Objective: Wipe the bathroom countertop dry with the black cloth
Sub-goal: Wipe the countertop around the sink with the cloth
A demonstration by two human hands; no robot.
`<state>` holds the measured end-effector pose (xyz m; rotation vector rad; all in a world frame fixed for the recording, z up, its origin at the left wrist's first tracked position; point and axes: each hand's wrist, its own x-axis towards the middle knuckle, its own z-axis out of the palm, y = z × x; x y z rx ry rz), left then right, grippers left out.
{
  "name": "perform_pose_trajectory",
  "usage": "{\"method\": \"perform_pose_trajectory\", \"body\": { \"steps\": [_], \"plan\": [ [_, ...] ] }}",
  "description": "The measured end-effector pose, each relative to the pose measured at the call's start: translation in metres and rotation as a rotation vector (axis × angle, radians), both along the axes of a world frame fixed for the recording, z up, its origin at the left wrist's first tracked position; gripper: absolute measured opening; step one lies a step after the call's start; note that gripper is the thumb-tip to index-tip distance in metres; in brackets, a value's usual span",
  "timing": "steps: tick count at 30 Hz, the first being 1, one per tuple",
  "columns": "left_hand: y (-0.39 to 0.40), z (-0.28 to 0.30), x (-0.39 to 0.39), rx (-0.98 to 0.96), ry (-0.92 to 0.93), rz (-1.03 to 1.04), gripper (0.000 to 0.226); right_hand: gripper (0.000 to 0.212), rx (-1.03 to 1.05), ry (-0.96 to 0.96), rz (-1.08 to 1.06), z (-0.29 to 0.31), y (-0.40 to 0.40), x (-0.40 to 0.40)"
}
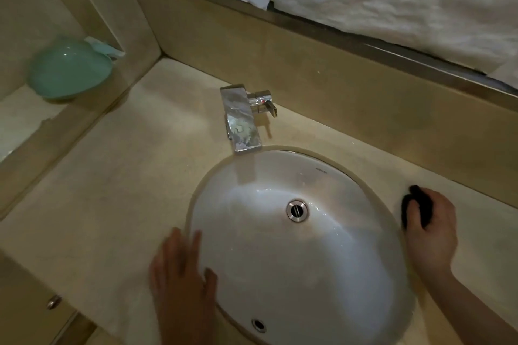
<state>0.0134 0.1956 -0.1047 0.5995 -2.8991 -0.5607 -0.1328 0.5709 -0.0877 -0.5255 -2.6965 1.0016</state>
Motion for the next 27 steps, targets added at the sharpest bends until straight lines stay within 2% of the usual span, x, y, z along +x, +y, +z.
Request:
{"method": "perform_pose_trajectory", "body": {
  "steps": [3,11,18,27],
  "plan": [
    [-0.017,-0.001,-0.012,-0.041,-0.105,0.059,0.076,0.029,0.011,0.012,0.006,-0.002,-0.003,-0.009],
    [-0.016,-0.009,-0.010,-0.116,0.061,0.086,0.071,0.028,0.025,0.091,0.103,-0.015,-0.042,-0.068],
    [-0.014,-0.009,-0.016,-0.154,0.038,0.123,0.076,0.022,-0.004,0.202,0.287,-0.025,-0.116,-0.118],
    [-0.016,-0.014,-0.019,-0.176,-0.012,0.120,0.080,0.023,-0.027,0.180,0.457,-0.025,-0.170,-0.141]
  ]
}}
